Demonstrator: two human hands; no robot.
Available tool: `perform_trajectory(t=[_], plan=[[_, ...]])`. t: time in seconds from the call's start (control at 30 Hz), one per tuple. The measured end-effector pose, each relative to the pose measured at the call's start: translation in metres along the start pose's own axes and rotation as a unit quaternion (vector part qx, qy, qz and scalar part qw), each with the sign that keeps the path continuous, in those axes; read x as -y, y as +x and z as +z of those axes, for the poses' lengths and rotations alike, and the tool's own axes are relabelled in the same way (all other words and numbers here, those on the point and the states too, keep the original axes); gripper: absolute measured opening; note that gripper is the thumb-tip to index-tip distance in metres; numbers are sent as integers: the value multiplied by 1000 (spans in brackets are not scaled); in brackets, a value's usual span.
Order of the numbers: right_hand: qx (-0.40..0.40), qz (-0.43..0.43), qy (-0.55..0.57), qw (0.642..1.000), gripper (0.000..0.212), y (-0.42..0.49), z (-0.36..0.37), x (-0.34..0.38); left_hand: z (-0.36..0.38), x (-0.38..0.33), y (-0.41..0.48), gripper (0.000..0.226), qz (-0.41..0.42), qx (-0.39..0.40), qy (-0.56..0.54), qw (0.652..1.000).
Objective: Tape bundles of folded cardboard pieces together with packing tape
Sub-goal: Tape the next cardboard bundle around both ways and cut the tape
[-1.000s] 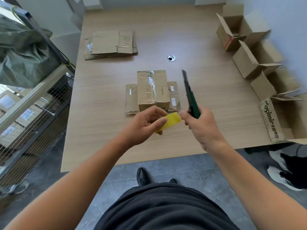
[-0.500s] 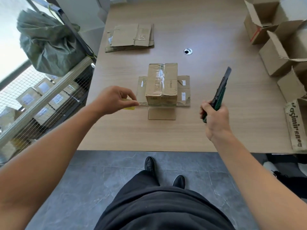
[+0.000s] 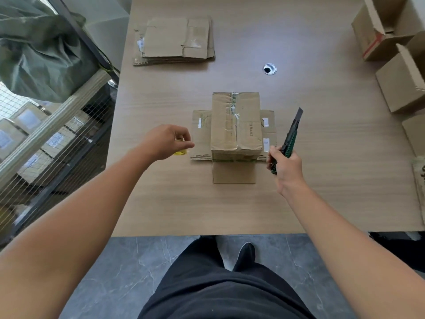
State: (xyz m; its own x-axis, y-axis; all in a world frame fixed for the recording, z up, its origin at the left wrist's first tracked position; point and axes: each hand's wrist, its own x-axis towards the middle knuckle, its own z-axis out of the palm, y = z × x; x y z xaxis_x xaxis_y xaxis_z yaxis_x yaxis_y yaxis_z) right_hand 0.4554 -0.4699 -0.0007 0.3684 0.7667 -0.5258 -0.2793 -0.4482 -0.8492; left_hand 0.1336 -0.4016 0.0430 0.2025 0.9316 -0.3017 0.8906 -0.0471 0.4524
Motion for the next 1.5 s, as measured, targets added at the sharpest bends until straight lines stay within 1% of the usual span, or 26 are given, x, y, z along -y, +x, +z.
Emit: perform_trajectory(t=[0.13, 0.23, 0.3, 0.37, 0.4, 0.47, 0.53, 0.57, 0.63, 0.67, 0.73, 0.83, 0.87, 0.93, 0.97, 1.0, 1.07, 1.1, 1.17, 1.2, 1.23, 1.27, 1.3, 1.33, 1.43, 1.5], plan=[[-18, 60, 12, 998, 21, 16, 11, -16, 21, 22, 28, 17, 9, 42, 1, 999], [5, 84, 22, 996, 17, 27, 15, -21, 35, 33, 42, 19, 35, 62, 5, 997], [11, 74, -11, 997, 12, 33, 18, -21, 42, 34, 48, 21, 79, 52, 32, 995], [14, 53, -66, 996, 4, 37, 20, -21, 47, 31, 51, 24, 123, 27, 65, 990], [18, 43, -95, 994, 4, 37, 21, -21, 48, 29, 51, 27, 138, 19, 78, 987], [18, 8, -148, 989, 11, 38, 21, -23, 50, 25, 51, 32, 153, 17, 97, 983], [-10, -47, -181, 982, 17, 38, 22, -25, 51, 22, 50, 42, 156, 18, 103, 982], [-23, -72, -178, 981, 16, 37, 22, -25, 51, 21, 50, 47, 155, 16, 99, 983], [-28, -94, -135, 986, 17, 35, 23, -27, 50, 19, 49, 56, 154, 12, 85, 984], [-21, -91, -118, 989, 21, 35, 25, -27, 51, 18, 49, 59, 153, 10, 81, 985], [3, -75, -125, 989, 24, 36, 28, -28, 52, 17, 50, 60, 145, 10, 80, 986], [48, -56, -157, 985, 19, 43, 25, -26, 54, 14, 52, 58, 108, 12, 81, 991], [52, -62, -188, 979, 19, 44, 23, -20, 55, 12, 52, 58, 94, 8, 84, 992], [11, -111, -289, 951, 22, 44, 18, 1, 57, 5, 50, 54, 71, 9, 94, 993], [-18, -138, -326, 935, 26, 42, 17, 13, 59, 2, 48, 49, 60, 13, 89, 994], [-24, -157, -340, 927, 29, 34, 19, 24, 61, -2, 46, 42, 49, 15, 76, 996], [29, -200, -365, 909, 35, 11, 35, 38, 66, -10, 40, 28, 31, 5, 37, 999], [68, -237, -398, 884, 37, -2, 46, 39, 67, -13, 37, 22, 25, -9, 17, 1000], [140, -300, -493, 805, 43, -23, 70, 31, 69, -15, 27, 13, 9, -42, -15, 999], [172, -300, -536, 770, 46, -30, 82, 27, 68, -14, 21, 11, -5, -53, -25, 998], [196, -279, -570, 748, 49, -34, 91, 21, 68, -12, 18, 10, -17, -55, -30, 998], [212, -255, -593, 734, 52, -35, 95, 16, 68, -9, 15, 12, -29, -54, -30, 998], [221, -237, -607, 725, 54, -36, 98, 11, 67, -6, 11, 14, -40, -52, -25, 998], [224, -226, -611, 725, 55, -35, 98, 6, 64, -2, 7, 16, -51, -50, -20, 997], [223, -211, -607, 733, 57, -36, 96, 1, 53, 10, 0, 19, -72, -52, -20, 996], [231, -200, -627, 717, 59, -37, 98, 0, 44, 17, -3, 19, -75, -51, -31, 995]])
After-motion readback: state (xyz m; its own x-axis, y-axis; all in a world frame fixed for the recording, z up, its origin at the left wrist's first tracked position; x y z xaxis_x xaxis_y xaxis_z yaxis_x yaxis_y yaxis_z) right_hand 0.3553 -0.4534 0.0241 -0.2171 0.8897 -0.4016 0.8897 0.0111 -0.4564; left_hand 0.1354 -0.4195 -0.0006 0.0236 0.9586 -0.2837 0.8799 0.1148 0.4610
